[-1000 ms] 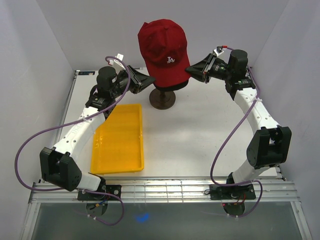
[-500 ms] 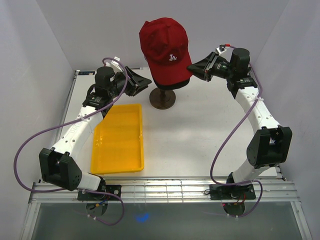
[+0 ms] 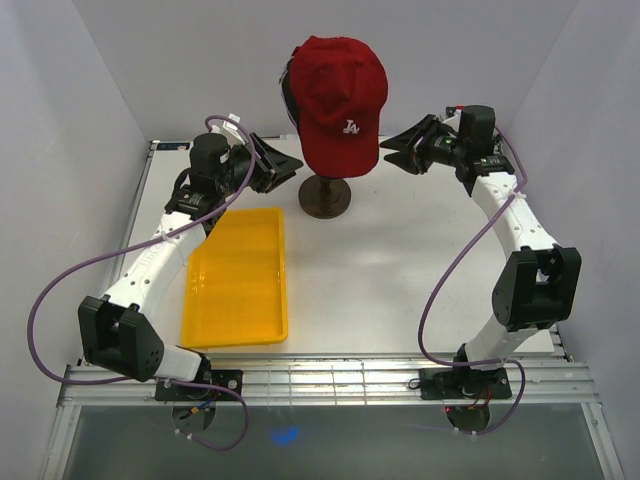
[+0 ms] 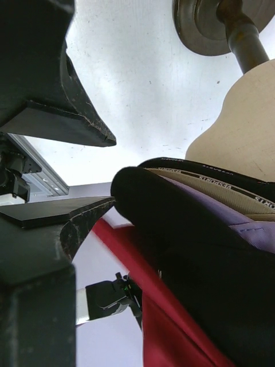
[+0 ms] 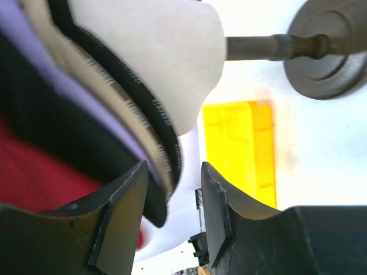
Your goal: Stack the hats
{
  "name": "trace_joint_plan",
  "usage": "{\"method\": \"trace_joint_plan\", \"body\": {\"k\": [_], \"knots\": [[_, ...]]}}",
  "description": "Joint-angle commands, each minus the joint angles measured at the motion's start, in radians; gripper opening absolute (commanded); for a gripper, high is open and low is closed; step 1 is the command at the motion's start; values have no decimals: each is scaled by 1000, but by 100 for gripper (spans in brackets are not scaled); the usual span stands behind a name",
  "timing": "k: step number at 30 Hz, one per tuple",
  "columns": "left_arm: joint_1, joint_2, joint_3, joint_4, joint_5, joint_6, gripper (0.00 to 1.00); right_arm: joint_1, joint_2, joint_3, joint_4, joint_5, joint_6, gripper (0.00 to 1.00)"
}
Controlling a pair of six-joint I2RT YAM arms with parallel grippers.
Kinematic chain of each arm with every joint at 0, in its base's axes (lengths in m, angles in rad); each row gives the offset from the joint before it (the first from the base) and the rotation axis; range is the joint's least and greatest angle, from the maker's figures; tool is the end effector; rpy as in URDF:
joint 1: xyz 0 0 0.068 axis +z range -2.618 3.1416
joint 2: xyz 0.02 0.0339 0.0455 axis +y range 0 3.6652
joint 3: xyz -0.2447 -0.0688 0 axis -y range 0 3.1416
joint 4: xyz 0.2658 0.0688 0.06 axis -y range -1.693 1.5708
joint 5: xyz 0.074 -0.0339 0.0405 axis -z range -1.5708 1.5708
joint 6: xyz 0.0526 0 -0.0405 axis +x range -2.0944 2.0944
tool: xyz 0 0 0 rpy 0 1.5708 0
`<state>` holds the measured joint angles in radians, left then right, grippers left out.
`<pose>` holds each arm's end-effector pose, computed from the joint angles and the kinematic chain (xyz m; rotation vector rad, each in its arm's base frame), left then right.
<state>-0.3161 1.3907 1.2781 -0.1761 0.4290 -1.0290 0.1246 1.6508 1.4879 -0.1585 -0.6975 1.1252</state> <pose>0.3390 -0.1339 0.3493 -0.3987 2.0152 -1.2881 0.4126 0.0857 0.3374 0.5093 2.0468 1.4622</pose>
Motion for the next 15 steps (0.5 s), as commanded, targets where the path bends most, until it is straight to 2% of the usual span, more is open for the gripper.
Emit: {"method": "trace_joint_plan", "body": {"k": [1,10,15], "knots": [[8,-47,24,3,10,12,50,-2,-6,6,-32,35,-36,48],[17,-55,20,23,22,9,50,-6,-25,77,-91,70,-61,49],[23,-68,91,-6,24,53,51,-35,-52,98,-121,102,-74,49]]}}
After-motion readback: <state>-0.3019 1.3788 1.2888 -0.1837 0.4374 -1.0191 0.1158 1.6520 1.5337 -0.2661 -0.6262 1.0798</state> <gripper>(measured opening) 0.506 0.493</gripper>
